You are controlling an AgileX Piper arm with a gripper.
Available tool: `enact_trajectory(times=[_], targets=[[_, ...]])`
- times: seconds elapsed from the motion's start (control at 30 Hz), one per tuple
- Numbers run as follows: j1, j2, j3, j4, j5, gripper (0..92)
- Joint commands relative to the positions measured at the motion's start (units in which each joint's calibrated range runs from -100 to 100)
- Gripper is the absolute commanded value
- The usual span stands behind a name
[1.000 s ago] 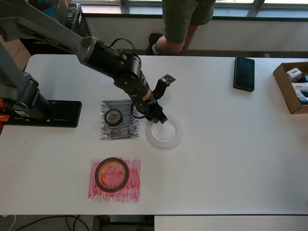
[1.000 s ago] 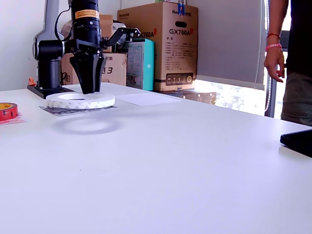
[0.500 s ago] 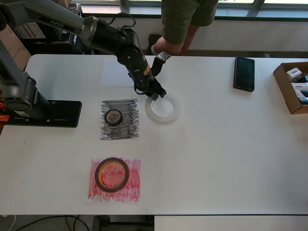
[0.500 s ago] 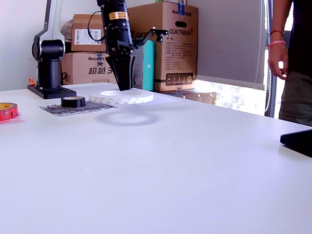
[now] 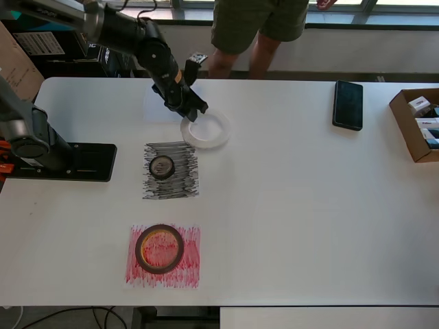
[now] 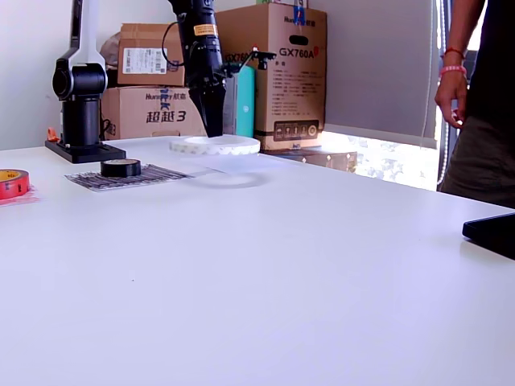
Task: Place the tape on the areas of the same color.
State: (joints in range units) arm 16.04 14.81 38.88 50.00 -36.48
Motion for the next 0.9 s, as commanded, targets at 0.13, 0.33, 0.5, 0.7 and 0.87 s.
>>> enact_trajectory(times=[0.13,0.33,0.5,0.7,0.87], targets=[[5.6,-7.23,1.69,0.62,3.66,11.2],[8.99,-7.33,3.6,0.62,5.46,11.2],[11.28,-7.33,8.42,0.36,6.36,11.2],[12.86,-6.95,12.78,-0.23,6.36,11.2],[14.2,-6.58,12.78,-0.23,6.36,11.2]])
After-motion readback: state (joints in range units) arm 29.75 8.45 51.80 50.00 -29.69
